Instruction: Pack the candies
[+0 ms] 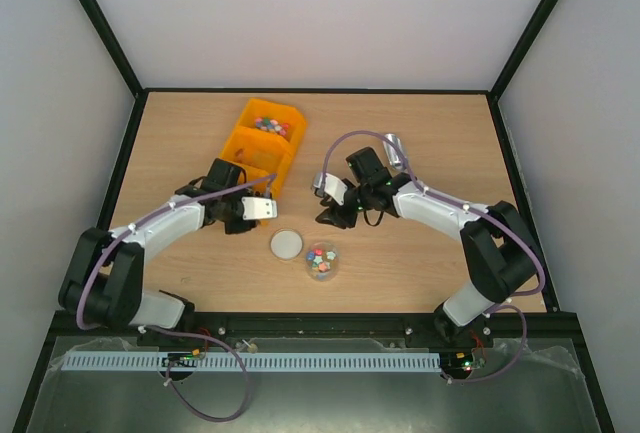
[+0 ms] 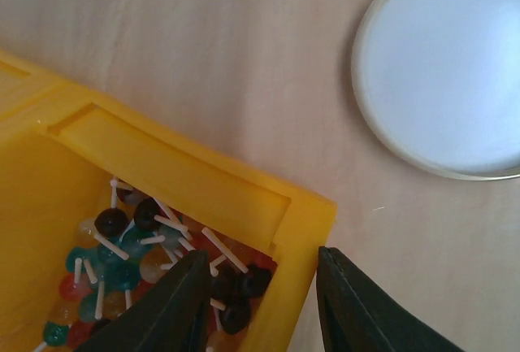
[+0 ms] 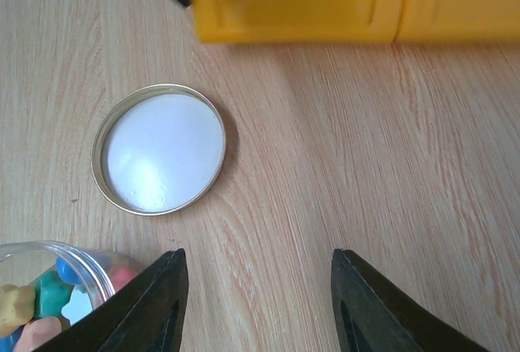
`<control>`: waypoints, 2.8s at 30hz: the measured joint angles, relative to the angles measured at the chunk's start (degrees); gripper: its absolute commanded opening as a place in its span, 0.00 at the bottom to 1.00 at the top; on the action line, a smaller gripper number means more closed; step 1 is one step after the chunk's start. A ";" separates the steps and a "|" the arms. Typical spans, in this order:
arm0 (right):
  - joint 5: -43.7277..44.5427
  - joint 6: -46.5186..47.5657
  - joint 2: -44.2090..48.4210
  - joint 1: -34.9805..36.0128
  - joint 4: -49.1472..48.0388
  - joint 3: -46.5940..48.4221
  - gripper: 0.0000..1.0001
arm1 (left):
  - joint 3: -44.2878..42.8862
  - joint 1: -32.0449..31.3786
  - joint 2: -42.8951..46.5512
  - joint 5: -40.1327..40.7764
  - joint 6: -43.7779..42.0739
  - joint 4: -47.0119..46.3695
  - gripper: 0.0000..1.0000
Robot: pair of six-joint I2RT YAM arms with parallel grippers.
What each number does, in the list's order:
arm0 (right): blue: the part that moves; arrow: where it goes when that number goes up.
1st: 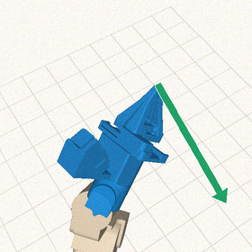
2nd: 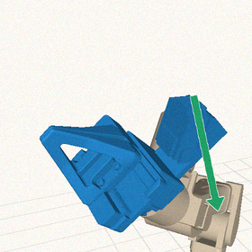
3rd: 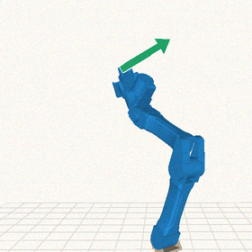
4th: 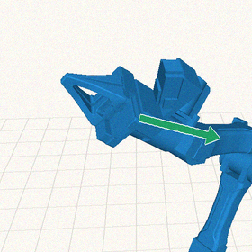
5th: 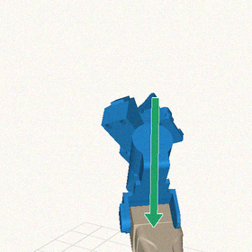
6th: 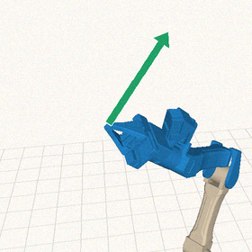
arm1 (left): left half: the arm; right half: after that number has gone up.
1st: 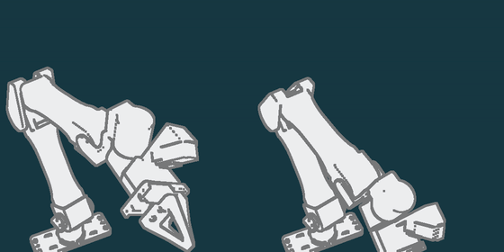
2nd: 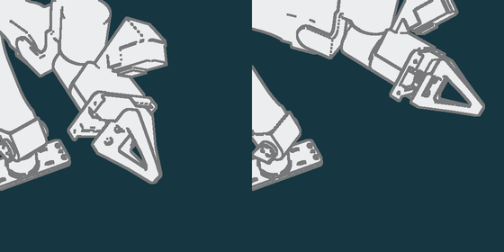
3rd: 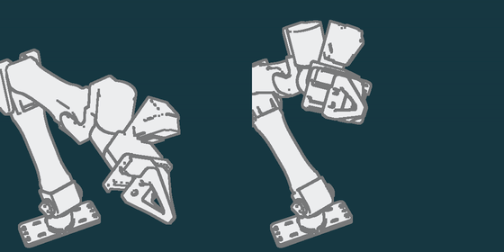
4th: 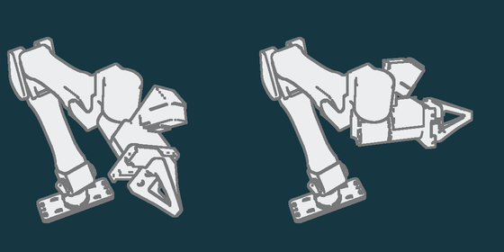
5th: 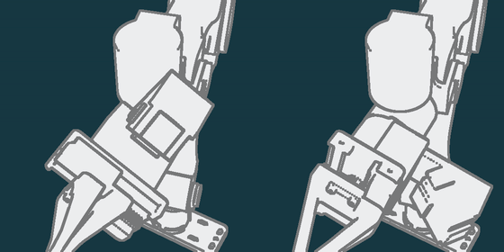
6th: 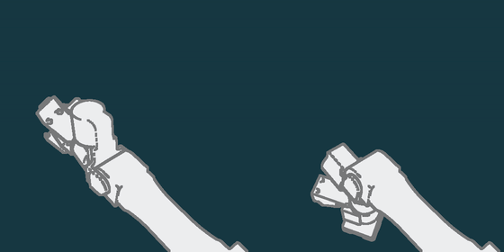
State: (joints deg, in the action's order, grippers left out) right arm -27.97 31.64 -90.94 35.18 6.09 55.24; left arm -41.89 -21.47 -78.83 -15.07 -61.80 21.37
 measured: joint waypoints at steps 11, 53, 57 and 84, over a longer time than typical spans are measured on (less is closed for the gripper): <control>-0.26 -0.76 1.16 -2.01 0.07 -0.13 0.49 | -1.66 1.84 4.50 -6.08 -6.34 5.33 0.51; -4.68 6.03 22.51 -3.50 0.04 -10.27 0.53 | -12.59 -9.33 -0.37 -19.74 -5.81 28.26 0.02; -4.70 9.03 24.79 0.17 -3.43 -12.17 0.53 | -17.68 -8.94 -0.37 -25.83 -2.82 31.89 0.02; 0.11 27.82 28.30 9.33 -14.93 -17.73 0.28 | -30.80 -10.01 -11.17 -41.40 0.52 45.33 0.02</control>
State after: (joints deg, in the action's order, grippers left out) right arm -27.86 59.46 -62.63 44.51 -8.84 37.52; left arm -72.69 -31.48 -90.00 -56.47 -61.28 66.70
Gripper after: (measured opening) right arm 0.316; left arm 0.027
